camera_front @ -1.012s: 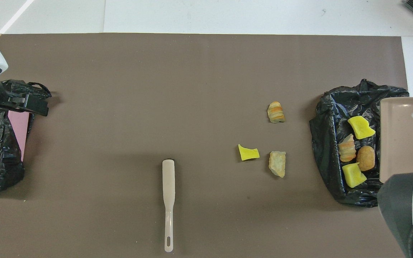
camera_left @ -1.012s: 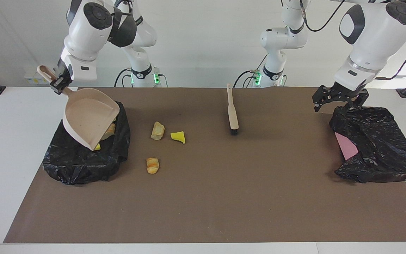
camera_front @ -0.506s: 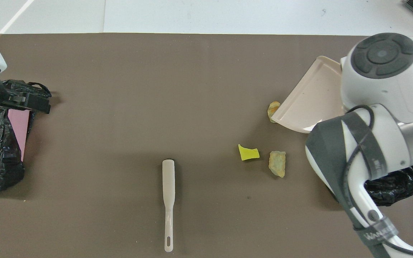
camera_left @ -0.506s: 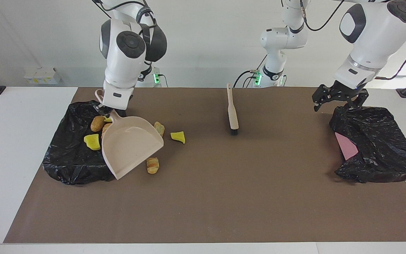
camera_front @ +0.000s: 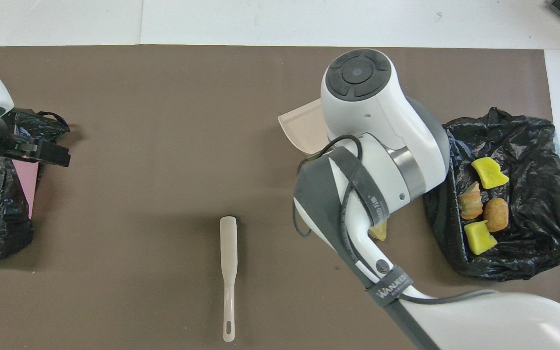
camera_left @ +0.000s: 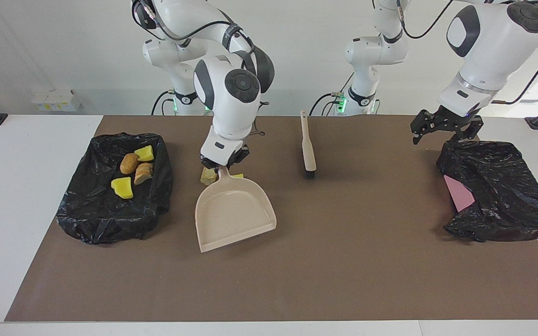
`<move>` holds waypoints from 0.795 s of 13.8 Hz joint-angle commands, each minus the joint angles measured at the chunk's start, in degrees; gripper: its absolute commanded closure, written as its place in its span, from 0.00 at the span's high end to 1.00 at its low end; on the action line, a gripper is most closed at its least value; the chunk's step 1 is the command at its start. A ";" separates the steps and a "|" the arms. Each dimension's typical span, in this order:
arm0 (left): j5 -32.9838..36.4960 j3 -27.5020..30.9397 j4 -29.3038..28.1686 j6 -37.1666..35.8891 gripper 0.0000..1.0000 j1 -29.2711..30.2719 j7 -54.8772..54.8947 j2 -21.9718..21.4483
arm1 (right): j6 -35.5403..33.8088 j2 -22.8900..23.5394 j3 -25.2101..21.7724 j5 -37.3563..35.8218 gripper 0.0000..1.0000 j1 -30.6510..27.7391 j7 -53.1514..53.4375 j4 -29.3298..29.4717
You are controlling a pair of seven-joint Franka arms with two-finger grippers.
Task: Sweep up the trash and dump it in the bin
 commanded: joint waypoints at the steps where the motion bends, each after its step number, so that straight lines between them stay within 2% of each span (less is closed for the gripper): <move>1: -0.62 0.52 -2.38 1.24 1.00 -0.49 0.96 -1.85 | -0.20 6.74 -0.11 3.15 0.00 4.50 11.62 8.38; 3: -0.62 0.52 -2.37 1.24 1.00 -0.57 0.96 -1.85 | 2.60 10.87 -0.11 6.58 0.00 7.22 18.14 11.64; 6: -0.71 0.52 -2.11 1.94 1.00 -0.14 0.17 -1.67 | 9.02 13.61 -0.11 9.05 0.00 10.48 24.22 11.74; 11: -0.80 0.52 -2.02 1.94 1.00 -0.05 0.43 -1.59 | 15.00 17.21 -0.11 9.67 0.00 13.12 27.84 11.74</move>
